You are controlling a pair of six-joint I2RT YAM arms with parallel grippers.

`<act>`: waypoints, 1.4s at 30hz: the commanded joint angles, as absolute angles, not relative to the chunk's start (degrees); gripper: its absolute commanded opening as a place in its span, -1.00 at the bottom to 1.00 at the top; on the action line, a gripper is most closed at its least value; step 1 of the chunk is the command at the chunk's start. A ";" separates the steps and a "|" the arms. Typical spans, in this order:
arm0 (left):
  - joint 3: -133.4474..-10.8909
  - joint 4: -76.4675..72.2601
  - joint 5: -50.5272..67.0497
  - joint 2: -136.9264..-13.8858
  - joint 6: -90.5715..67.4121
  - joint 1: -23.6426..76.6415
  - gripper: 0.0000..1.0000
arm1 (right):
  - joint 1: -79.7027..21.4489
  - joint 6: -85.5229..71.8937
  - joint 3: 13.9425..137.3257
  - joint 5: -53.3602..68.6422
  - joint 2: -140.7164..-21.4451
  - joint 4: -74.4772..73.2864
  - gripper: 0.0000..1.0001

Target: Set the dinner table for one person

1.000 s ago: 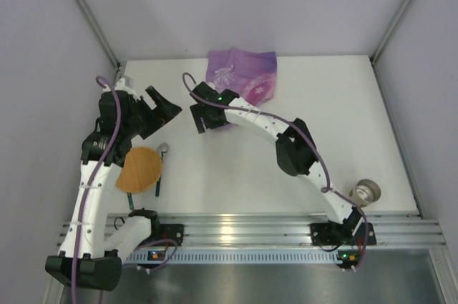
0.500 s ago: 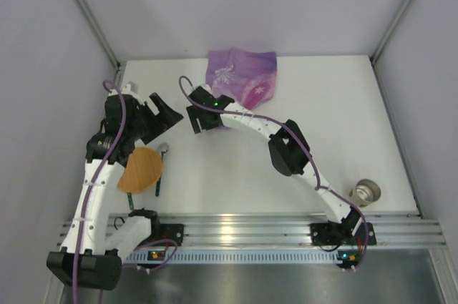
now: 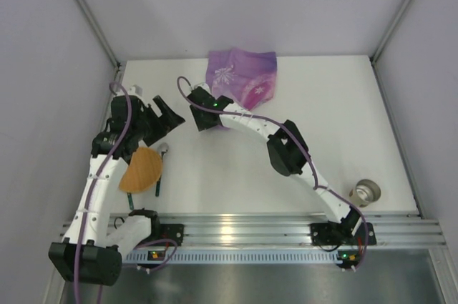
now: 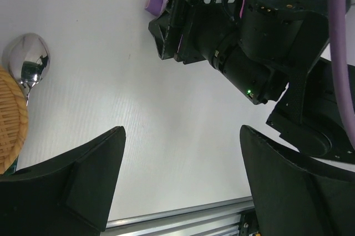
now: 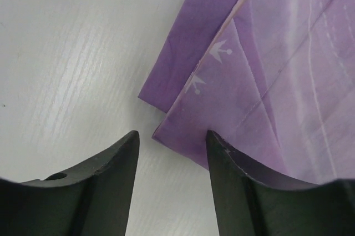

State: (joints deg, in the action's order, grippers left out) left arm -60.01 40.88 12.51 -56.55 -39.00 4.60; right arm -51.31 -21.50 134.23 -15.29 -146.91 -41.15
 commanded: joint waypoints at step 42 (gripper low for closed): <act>-64.06 19.43 11.52 -96.58 -40.17 11.86 0.56 | -38.59 -29.62 123.84 2.19 -125.51 -42.54 -1.00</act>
